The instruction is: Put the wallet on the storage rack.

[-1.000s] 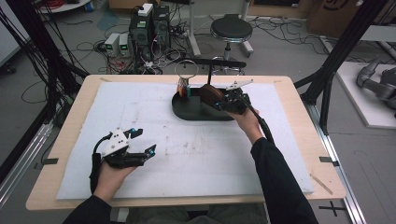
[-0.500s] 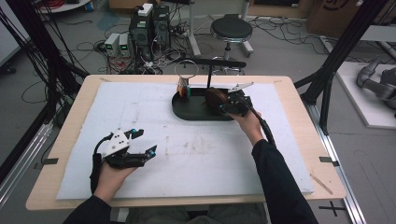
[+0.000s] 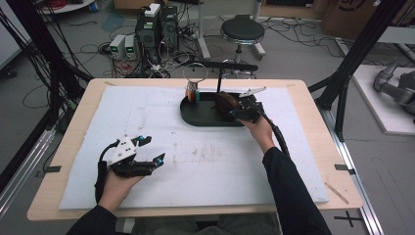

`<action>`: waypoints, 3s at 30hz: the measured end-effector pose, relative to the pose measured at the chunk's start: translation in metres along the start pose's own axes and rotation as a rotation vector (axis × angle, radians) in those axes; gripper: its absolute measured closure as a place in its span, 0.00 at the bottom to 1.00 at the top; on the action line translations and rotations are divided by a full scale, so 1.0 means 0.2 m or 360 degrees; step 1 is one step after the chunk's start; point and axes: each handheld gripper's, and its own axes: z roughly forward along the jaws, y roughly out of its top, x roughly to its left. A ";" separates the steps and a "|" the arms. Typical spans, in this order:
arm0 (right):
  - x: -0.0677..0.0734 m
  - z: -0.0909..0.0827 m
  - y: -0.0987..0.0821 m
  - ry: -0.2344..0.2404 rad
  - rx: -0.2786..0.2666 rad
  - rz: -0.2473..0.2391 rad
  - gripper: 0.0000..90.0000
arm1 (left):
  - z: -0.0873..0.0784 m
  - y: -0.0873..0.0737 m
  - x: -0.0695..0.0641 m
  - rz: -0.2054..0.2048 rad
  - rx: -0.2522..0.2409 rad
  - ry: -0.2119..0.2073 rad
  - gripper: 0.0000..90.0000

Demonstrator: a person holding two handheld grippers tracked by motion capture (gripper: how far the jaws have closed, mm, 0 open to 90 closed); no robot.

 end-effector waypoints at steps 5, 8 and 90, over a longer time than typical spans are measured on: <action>-0.02 0.01 -0.02 -0.0020 0.0069 0.0035 0.68 | 0.00 0.00 0.00 0.0003 0.0002 0.0003 0.27; -0.02 0.01 -0.02 -0.0023 0.0073 0.0033 0.67 | 0.00 0.00 0.00 0.0001 0.0003 0.0004 0.27; -0.09 -0.78 -0.64 -0.0015 -0.0418 0.0097 0.24 | -0.02 -0.03 0.11 -0.0026 0.0029 0.0194 0.27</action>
